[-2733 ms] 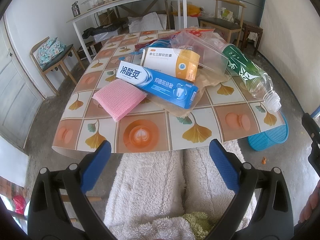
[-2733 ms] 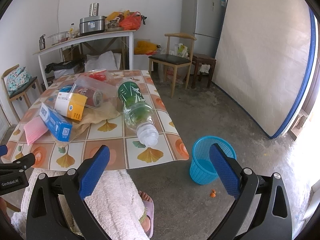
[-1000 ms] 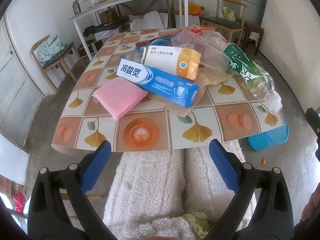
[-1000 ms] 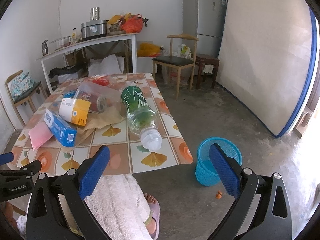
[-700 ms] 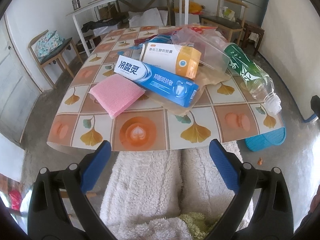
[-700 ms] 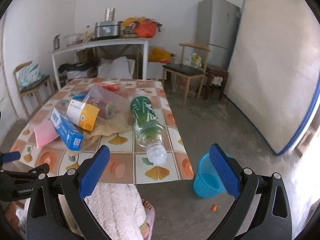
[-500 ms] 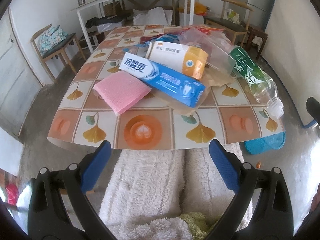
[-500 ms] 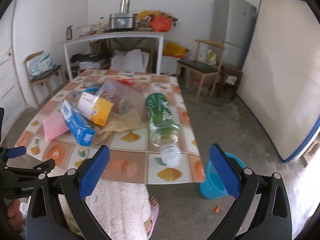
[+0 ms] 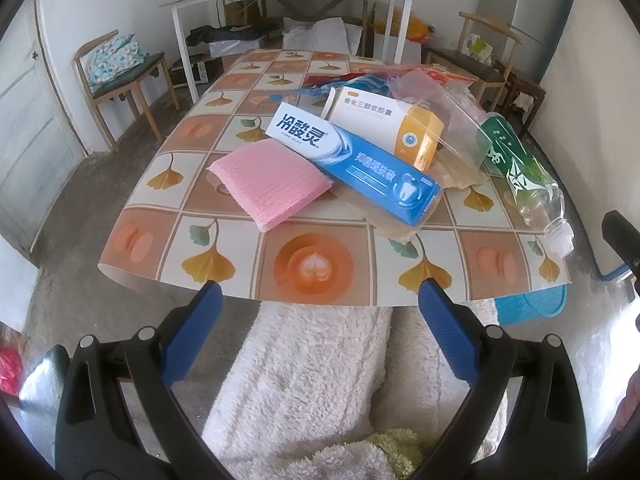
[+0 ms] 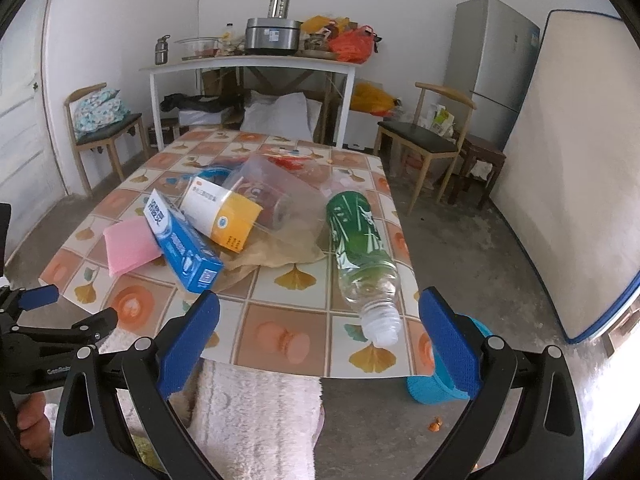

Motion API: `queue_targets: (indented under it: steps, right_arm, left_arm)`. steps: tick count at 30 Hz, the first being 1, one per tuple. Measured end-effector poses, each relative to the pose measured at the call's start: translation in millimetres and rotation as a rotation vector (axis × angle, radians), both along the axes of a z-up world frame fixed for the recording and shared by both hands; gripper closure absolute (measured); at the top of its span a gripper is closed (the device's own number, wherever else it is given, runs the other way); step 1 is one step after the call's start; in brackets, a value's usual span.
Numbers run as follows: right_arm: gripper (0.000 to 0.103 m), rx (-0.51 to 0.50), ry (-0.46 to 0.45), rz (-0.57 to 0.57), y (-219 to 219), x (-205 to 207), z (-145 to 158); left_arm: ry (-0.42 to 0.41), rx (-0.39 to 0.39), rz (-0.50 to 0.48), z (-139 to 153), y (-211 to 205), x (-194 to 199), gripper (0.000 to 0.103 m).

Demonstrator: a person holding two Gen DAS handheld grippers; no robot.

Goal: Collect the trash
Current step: 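Reach the left tool to the pink sponge and close on it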

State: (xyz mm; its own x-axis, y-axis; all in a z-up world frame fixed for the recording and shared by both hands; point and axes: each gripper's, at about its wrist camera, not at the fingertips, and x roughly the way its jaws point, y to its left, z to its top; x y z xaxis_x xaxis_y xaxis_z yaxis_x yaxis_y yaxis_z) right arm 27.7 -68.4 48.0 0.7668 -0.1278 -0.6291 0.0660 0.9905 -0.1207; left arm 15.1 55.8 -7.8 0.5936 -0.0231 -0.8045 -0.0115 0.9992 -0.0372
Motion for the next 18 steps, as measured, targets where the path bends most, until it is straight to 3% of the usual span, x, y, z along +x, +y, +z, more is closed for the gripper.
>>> queue_targets:
  steps: [11,18]
  right_arm:
    - [0.006,-0.015,-0.001,0.010,14,18,7]
    - [0.006,-0.018,-0.010,-0.001,23,36,19]
  left_arm:
    - [-0.020,-0.018,0.015,3,19,18,0.008]
    - [-0.043,-0.096,-0.008,1,42,34,0.009]
